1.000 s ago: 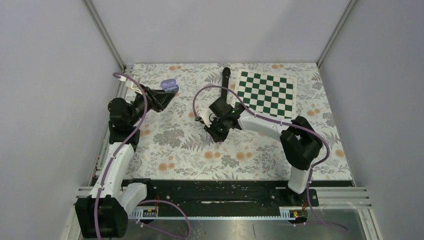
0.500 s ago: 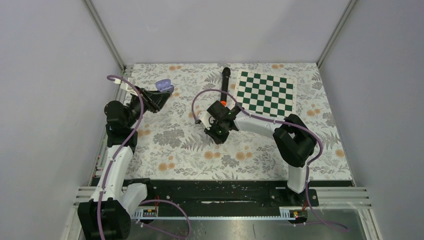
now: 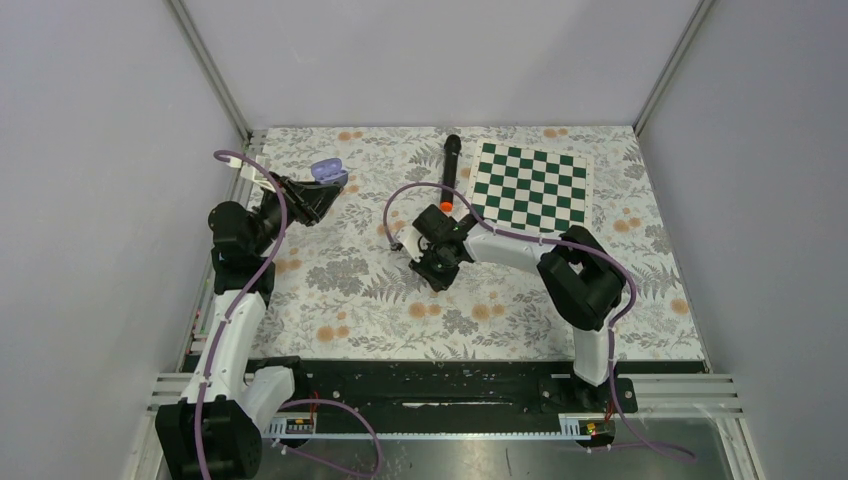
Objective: Insert the wireless bluetooth earbuds into the charging case
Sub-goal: Pick up the right earbud from the center of the board.
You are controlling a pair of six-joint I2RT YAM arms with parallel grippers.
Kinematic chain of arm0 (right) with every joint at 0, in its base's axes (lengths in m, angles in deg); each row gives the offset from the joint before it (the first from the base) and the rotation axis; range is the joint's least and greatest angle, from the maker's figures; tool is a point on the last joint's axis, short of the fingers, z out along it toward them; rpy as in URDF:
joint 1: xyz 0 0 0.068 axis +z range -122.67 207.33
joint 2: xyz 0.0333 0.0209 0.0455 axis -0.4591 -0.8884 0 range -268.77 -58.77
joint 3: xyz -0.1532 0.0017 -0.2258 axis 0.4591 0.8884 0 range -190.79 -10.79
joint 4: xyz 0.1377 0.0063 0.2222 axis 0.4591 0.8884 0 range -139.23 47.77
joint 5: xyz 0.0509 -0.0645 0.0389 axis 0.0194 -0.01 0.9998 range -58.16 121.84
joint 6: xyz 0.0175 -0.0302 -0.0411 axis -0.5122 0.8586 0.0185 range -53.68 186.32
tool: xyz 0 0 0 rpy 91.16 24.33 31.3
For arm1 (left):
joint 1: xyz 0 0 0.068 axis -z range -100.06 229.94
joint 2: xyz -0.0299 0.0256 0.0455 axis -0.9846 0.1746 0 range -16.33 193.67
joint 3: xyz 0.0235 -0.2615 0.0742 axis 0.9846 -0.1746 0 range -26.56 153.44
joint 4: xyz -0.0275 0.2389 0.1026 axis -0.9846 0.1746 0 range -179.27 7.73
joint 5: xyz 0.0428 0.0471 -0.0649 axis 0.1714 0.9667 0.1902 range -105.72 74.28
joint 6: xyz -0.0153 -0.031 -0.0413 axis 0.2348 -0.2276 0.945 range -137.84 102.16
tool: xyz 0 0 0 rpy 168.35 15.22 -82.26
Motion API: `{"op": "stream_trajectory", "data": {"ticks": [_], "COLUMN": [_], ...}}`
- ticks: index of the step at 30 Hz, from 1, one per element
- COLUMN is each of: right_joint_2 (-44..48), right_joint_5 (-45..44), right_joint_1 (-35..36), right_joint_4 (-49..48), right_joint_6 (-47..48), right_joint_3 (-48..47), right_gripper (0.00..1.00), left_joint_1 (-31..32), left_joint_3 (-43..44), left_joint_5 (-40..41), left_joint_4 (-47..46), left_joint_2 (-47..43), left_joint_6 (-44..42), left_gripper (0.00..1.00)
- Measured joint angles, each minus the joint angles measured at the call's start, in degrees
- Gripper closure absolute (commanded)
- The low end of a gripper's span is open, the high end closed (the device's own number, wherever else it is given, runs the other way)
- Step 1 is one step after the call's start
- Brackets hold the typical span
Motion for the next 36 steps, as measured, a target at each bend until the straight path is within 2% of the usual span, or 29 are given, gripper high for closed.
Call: {"op": "stream_trajectory", "data": {"ticks": [7,11,17,25,29,34,36], "right_joint_2": [-0.48,-0.96,-1.53,-1.64,-0.52,5.55,7.58], "right_joint_5": [-3.08,-5.09,-7.08,-9.94,-8.98,-4.39,-1.38], "right_joint_1": [0.04,0.07,0.09,0.09,-0.37,-1.84,-2.21], "right_joint_4": [-0.04,0.04,-0.13,-0.66,-0.11,1.95,2.60], "right_joint_6": [0.11,0.22,0.39,3.52,5.40,6.23,6.84], "right_joint_3": [-0.07,-0.79,-1.53,-1.70,-1.64,-1.60,-1.62], "right_gripper": [0.66,0.66,0.76,1.00,1.00,1.00,0.95], "left_joint_1": [-0.11,-0.11,-0.11,-0.11,-0.13,-0.20,-0.20], "left_joint_3": [0.00,0.00,0.00,0.00,-0.02,-1.33,-1.88], "left_joint_5": [-0.11,-0.17,-0.24,-0.26,-0.46,-1.16,-1.36], "left_joint_4": [-0.02,-0.11,-0.20,-0.22,-0.28,-1.20,-1.46], "left_joint_2": [0.02,0.24,0.63,0.87,0.90,1.03,1.40], "left_joint_6": [0.04,0.28,0.48,0.46,0.37,-0.11,-0.20], "left_gripper": [1.00,1.00,1.00,1.00,1.00,1.00,1.00]}}
